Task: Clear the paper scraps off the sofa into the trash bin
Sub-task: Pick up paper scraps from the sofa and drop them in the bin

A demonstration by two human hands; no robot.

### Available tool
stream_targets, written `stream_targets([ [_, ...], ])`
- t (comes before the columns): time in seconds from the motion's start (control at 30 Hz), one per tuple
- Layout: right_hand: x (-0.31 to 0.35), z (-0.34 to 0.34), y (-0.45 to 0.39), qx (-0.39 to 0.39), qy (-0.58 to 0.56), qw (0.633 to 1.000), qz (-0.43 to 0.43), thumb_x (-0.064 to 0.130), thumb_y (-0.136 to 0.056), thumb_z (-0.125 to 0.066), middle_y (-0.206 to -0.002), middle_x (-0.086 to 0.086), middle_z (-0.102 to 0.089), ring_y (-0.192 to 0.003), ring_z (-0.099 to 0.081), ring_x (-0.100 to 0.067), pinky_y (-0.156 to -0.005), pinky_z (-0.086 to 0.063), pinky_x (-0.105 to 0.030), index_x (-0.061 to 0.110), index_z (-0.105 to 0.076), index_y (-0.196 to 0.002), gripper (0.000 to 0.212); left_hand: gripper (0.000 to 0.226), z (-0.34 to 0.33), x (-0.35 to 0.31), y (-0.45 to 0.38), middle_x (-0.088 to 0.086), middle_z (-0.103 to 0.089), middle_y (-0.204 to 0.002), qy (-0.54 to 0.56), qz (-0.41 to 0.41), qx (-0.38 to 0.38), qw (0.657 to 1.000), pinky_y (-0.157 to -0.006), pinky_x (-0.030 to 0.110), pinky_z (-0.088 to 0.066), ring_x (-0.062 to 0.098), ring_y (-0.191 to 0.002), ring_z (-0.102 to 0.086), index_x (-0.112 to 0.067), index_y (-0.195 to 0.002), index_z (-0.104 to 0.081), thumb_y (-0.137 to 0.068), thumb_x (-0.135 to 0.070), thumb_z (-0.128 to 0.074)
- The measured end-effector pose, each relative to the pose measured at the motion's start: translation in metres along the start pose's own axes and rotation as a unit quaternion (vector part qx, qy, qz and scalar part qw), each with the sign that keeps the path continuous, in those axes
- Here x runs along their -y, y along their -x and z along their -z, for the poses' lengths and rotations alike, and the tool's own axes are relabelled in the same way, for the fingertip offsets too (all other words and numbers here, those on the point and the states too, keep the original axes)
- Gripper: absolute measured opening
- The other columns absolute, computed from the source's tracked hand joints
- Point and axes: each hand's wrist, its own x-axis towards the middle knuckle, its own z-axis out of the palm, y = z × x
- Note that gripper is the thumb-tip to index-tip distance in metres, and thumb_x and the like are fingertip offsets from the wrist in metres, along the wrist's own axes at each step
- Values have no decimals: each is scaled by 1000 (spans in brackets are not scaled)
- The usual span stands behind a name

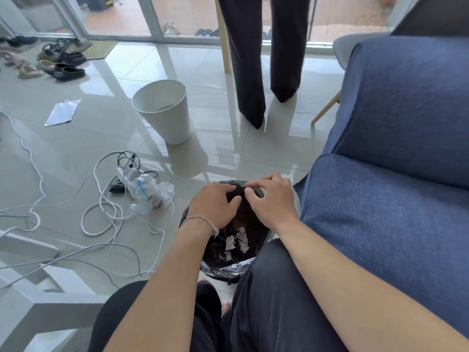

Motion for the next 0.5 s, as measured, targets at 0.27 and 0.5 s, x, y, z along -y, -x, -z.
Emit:
stream_targets([
  [0.27, -66, 110, 32, -157, -204, 965, -45, 26, -95, -66, -110, 10, -62, -104, -61, -6, -81, -49, -15, 31, -76, -101, 13, 31, -18, -110, 2, -8, -71, -114, 193, -89, -51, 976, -94, 31, -53, 8, -99, -67, -21, -120, -70, -92, -33, -61],
  [0.5, -181, 257, 59, -331, -129, 926, -128, 31, -93, -66, -107, 13, -63, -105, -63, -12, -91, -50, -27, 35, -76, -98, 12, 26, -85, -246, 9, -9, -71, -110, 298, -171, 21, 939, -94, 33, -53, 3, -96, -67, -24, -116, -70, -92, -30, -61],
])
